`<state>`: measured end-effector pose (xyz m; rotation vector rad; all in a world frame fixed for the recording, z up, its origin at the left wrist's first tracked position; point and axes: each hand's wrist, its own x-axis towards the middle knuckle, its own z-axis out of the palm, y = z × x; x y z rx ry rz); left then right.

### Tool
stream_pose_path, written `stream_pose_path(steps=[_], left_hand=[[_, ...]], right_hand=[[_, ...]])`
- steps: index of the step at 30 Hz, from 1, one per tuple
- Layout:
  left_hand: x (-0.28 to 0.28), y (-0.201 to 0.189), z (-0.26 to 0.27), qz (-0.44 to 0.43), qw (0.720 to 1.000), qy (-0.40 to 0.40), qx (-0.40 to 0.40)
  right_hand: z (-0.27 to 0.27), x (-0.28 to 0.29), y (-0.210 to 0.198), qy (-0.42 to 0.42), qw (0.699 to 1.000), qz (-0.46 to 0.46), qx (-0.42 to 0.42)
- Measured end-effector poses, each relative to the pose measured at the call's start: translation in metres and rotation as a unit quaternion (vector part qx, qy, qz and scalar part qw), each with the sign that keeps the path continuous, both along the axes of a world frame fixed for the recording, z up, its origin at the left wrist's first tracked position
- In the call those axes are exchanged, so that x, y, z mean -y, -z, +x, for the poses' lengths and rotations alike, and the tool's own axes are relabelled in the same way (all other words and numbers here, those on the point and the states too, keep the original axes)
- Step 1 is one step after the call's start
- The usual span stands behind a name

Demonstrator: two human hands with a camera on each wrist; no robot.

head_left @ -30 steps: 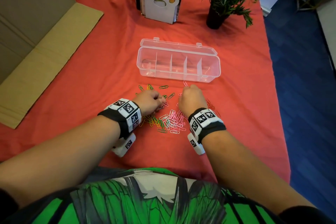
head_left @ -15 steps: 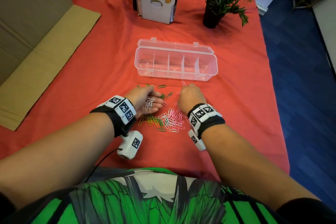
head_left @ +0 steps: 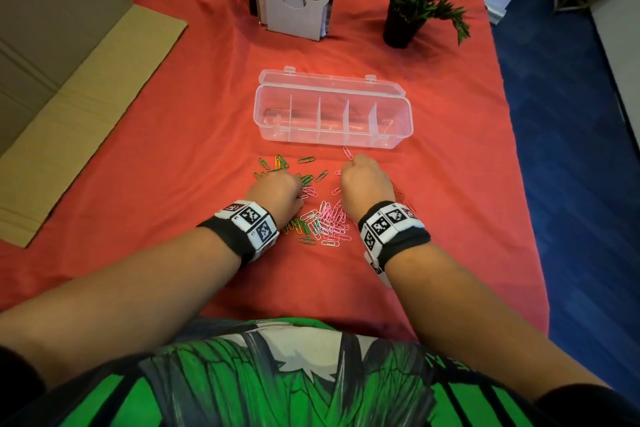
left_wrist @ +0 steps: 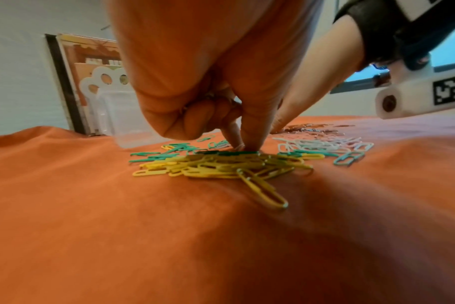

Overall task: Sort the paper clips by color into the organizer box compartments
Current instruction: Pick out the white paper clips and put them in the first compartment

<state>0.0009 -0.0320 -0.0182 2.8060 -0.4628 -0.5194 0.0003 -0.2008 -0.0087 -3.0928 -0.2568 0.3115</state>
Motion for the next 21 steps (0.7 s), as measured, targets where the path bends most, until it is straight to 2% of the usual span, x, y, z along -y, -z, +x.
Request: stream_pose_path(steps=[4,6,8,9,11,12,13,14,16,18,19,20,21], left_hand=[[0.002,-0.001,0.0,-0.008,1.0,-0.003,-0.012],[0.002,-0.007,0.001,-0.051,0.996,-0.058,-0.034],[0.003,-0.013,0.004,-0.13,0.971,-0.159,-0.126],[0.002,-0.016,0.005,-0.196,0.933,-0.224,-0.203],[0.002,-0.021,0.005,-0.343,0.807,-0.348,-0.33],[0.0,-0.024,0.005,-0.4,0.749,-0.38,-0.366],[-0.003,-0.027,0.005,-0.44,0.707,-0.391,-0.392],[-0.005,-0.029,0.005,-0.469,0.677,-0.391,-0.412],[-0.006,-0.033,0.006,-0.504,0.647,-0.381,-0.427],[-0.002,-0.035,0.006,-0.498,0.65,-0.381,-0.429],[0.003,-0.035,0.005,-0.477,0.67,-0.379,-0.424],[0.006,-0.033,0.003,-0.446,0.705,-0.371,-0.408],[0.009,-0.028,0.002,-0.401,0.761,-0.349,-0.372]], right_hand=[[0.007,0.015,0.001,0.077,0.994,0.062,-0.054],[0.011,0.029,0.002,0.124,0.985,0.087,-0.079],[0.012,0.04,0.004,0.162,0.977,0.112,-0.082],[0.011,0.044,0.004,0.18,0.971,0.136,-0.079],[0.009,0.047,0.004,0.21,0.953,0.206,-0.074],[0.009,0.048,0.003,0.225,0.938,0.253,-0.073],[0.008,0.047,0.001,0.243,0.918,0.305,-0.072],[0.008,0.045,-0.001,0.261,0.893,0.361,-0.07],[0.005,0.037,-0.005,0.288,0.83,0.47,-0.082],[0.001,0.029,-0.008,0.305,0.757,0.561,-0.135],[-0.002,0.027,-0.008,0.313,0.717,0.6,-0.169],[-0.005,0.025,-0.007,0.324,0.669,0.638,-0.202],[-0.008,0.024,-0.007,0.341,0.617,0.67,-0.231]])
